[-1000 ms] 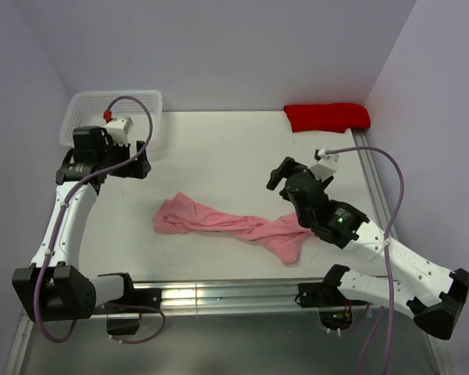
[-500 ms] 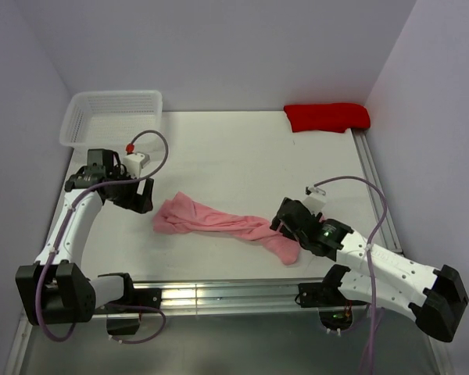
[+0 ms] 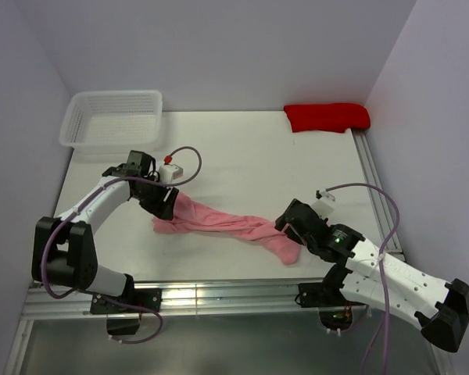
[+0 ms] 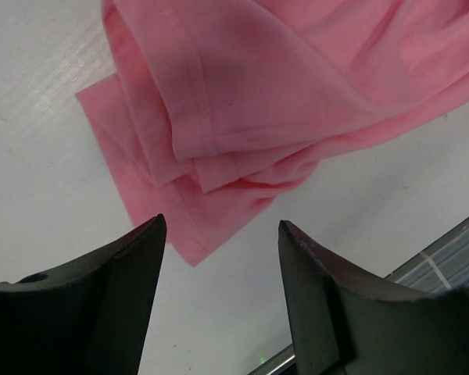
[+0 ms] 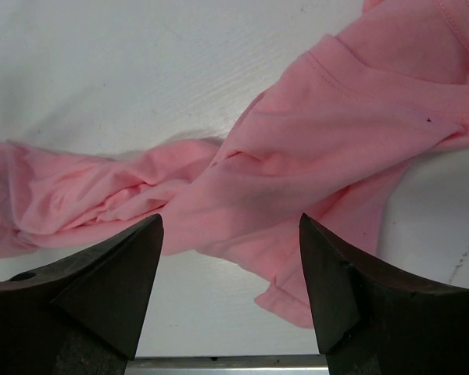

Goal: Roll the t-shirts
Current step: Flatten the tshirt

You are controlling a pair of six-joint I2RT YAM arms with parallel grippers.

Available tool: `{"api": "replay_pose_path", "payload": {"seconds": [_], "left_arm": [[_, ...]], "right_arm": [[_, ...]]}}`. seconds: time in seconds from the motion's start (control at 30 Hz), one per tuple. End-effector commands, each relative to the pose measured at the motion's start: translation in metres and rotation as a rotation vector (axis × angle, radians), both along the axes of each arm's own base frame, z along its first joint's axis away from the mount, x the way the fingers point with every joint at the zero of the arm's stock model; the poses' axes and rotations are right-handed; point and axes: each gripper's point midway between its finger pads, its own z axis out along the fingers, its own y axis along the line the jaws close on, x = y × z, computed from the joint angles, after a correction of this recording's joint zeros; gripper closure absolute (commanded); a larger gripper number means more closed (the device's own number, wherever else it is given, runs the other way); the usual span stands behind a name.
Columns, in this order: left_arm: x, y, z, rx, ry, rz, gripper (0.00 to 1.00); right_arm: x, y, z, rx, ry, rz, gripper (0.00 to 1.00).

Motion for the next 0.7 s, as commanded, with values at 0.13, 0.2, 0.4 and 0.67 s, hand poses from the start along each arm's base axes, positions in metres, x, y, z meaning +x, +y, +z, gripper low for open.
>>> {"api": "replay_pose_path", "payload": {"seconds": [0.13,0.2,0.4,0.67], "left_arm": [[0.016,-0.015,-0.011,-0.026,-0.023,0.009,0.41],[0.02,-0.016,-0.016,-0.02,-0.013,0.025,0.44],[0.026,-0.019,-0.03,-0.011,0.011,0.04,0.48],[0.032,-0.024,-0.036,-0.015,0.017,0.048,0.51]], "right_arm": [[-0.001,-0.007,0.001,0.019,-0.012,-0.053,0.23],[-0.002,-0.008,0.0,0.014,-0.006,-0.052,0.23],[-0.004,-0.01,-0.001,0.022,-0.009,-0.059,0.23],[-0.007,-0.013,-0.006,0.021,0.003,-0.07,0.23]]}}
